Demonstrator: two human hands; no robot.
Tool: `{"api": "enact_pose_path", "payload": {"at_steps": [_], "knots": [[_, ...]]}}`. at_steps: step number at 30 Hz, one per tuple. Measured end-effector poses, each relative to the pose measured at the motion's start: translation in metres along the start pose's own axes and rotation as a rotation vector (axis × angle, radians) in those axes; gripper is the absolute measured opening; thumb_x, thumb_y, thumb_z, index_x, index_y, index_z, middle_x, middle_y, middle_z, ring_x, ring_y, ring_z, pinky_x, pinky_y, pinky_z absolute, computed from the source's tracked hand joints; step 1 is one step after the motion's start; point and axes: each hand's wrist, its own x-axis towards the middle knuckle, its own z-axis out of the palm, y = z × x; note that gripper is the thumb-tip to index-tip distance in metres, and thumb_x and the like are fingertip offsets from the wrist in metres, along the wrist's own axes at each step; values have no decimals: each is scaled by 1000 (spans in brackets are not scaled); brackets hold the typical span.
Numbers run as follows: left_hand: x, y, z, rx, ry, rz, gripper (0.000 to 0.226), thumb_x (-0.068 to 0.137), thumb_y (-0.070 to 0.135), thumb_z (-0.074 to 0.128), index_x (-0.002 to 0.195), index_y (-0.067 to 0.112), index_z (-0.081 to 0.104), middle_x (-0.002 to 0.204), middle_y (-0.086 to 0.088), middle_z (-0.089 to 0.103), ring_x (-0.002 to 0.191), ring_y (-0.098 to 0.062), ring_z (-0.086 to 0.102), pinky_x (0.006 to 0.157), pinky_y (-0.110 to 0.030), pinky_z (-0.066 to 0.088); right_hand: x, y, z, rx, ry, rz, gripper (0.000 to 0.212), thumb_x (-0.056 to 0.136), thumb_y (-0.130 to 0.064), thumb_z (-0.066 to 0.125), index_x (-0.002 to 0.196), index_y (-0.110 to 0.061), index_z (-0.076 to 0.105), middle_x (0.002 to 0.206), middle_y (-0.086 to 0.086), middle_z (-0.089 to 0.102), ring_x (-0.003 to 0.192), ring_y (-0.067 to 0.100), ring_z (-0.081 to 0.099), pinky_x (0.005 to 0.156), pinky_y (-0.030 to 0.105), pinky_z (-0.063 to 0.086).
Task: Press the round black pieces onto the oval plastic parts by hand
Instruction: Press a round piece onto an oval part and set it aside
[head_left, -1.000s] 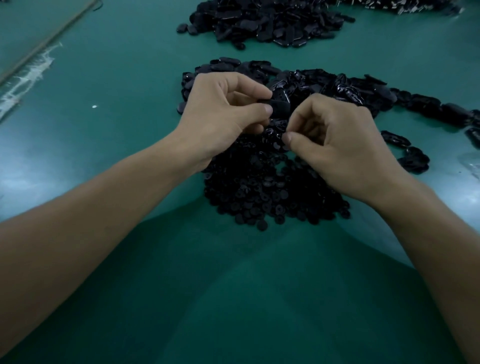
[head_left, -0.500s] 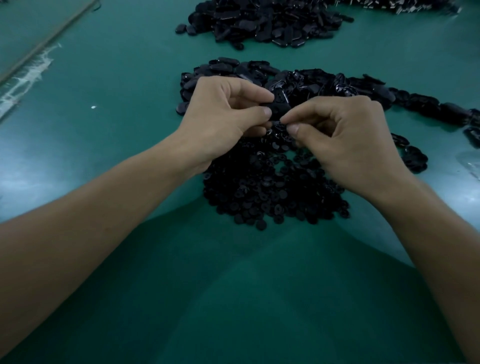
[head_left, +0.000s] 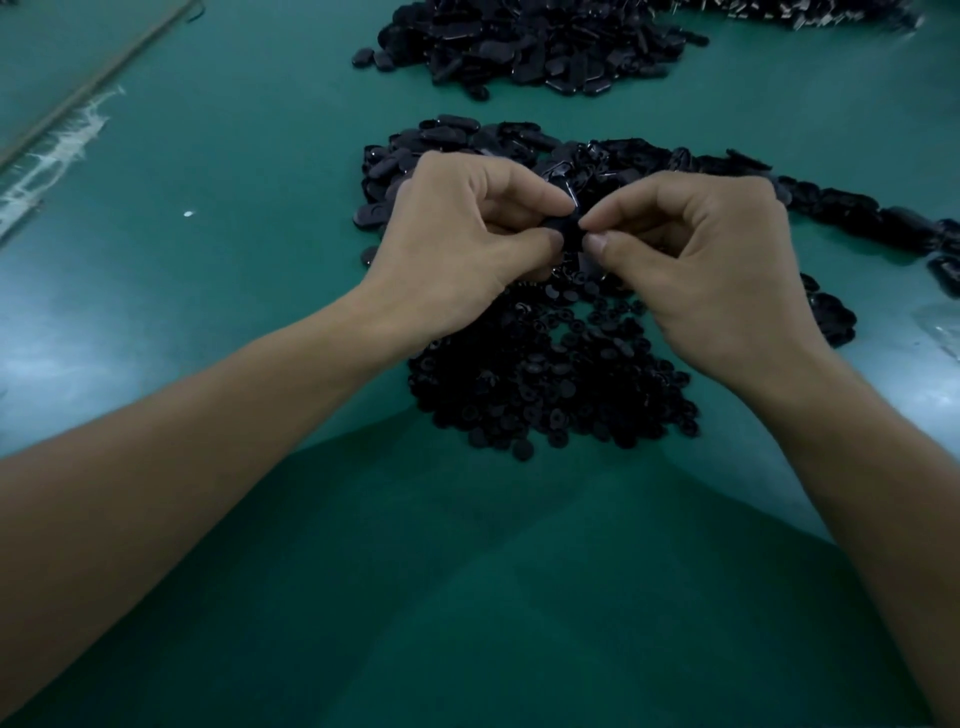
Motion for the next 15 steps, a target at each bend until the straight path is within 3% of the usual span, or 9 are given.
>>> {"api": "enact_pose_path", "payload": {"at_steps": [8, 15], "knots": [[-1, 0, 2, 34, 4, 38, 20, 78, 8, 79, 92, 23, 75, 81, -1, 77, 74, -17, 76, 77, -38, 63, -1, -2, 1, -34, 37, 11, 20, 88, -13, 74, 91, -31, 66, 82, -12, 70, 78, 4, 70, 77, 31, 60], [-2, 2, 4, 89, -4, 86, 21, 82, 7, 78, 92, 25, 73, 83, 7, 75, 76, -7, 74, 77, -30, 61, 0, -3, 1, -14, 62, 56, 31, 85, -16, 73, 80, -30, 46, 87, 9, 69, 83, 28, 70, 73, 48, 58]]}}
